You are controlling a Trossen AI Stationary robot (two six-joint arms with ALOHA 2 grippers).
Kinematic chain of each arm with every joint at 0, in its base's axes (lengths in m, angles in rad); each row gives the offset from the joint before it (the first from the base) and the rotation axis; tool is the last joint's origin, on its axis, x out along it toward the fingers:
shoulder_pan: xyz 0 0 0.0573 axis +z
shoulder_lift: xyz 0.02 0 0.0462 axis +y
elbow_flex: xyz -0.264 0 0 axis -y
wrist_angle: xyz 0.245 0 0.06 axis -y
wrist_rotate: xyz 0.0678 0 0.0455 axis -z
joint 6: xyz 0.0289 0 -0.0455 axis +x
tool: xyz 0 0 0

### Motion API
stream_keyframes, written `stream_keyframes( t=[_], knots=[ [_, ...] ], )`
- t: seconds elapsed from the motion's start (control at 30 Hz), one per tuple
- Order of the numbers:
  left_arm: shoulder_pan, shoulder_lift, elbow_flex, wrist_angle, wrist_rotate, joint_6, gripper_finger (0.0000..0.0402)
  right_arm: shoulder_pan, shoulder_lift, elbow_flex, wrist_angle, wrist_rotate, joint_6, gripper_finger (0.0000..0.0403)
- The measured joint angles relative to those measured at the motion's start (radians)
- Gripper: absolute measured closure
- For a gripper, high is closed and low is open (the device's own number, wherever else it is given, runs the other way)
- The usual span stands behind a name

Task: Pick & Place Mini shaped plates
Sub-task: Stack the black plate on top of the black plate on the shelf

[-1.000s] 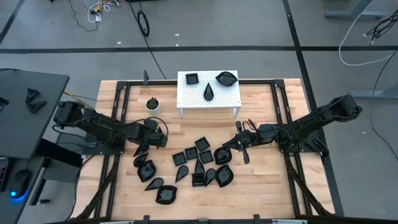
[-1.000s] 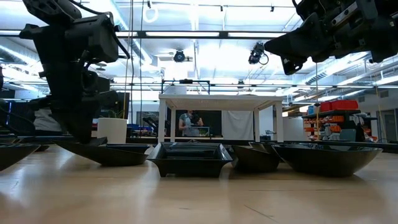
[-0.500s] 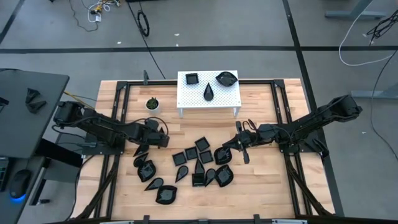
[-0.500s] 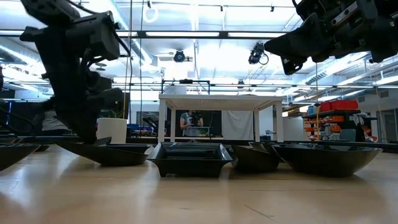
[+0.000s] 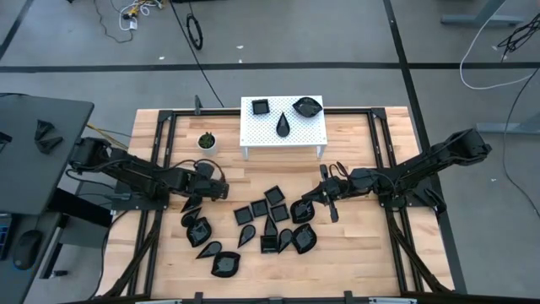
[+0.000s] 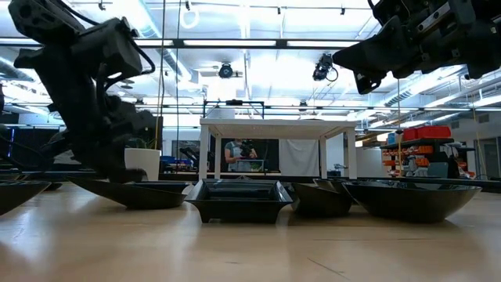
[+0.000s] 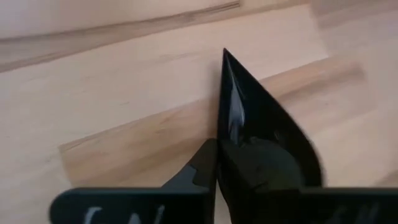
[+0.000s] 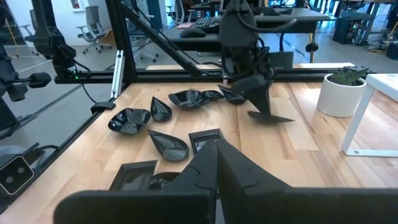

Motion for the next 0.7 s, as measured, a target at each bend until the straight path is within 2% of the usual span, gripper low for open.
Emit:
stream_keyframes(
  t=[0.23, 0.4, 0.57, 0.63, 0.7],
  knots=[
    [-0.041, -0.056, 0.001, 0.059, -0.106, 0.024, 0.0397, 0.000, 0.000, 0.000, 0.001, 0.000, 0.000, 0.0396],
    [-0.074, -0.063, 0.001, 0.231, -0.204, 0.098, 0.0398, 0.000, 0.000, 0.000, 0.018, 0.000, 0.010, 0.0396],
    [-0.099, -0.021, 0.012, 0.575, -0.355, 0.315, 0.0399, -0.016, 0.000, 0.015, 0.056, 0.037, 0.070, 0.0394],
    [-0.109, 0.014, 0.065, 0.614, -0.412, 0.423, 0.0400, -0.022, 0.000, 0.058, 0.012, 0.068, 0.082, 0.0385],
    [-0.113, 0.060, 0.139, 0.606, -0.465, 0.513, 0.0400, -0.020, 0.001, 0.127, -0.105, 0.103, 0.070, 0.0371]
  ],
)
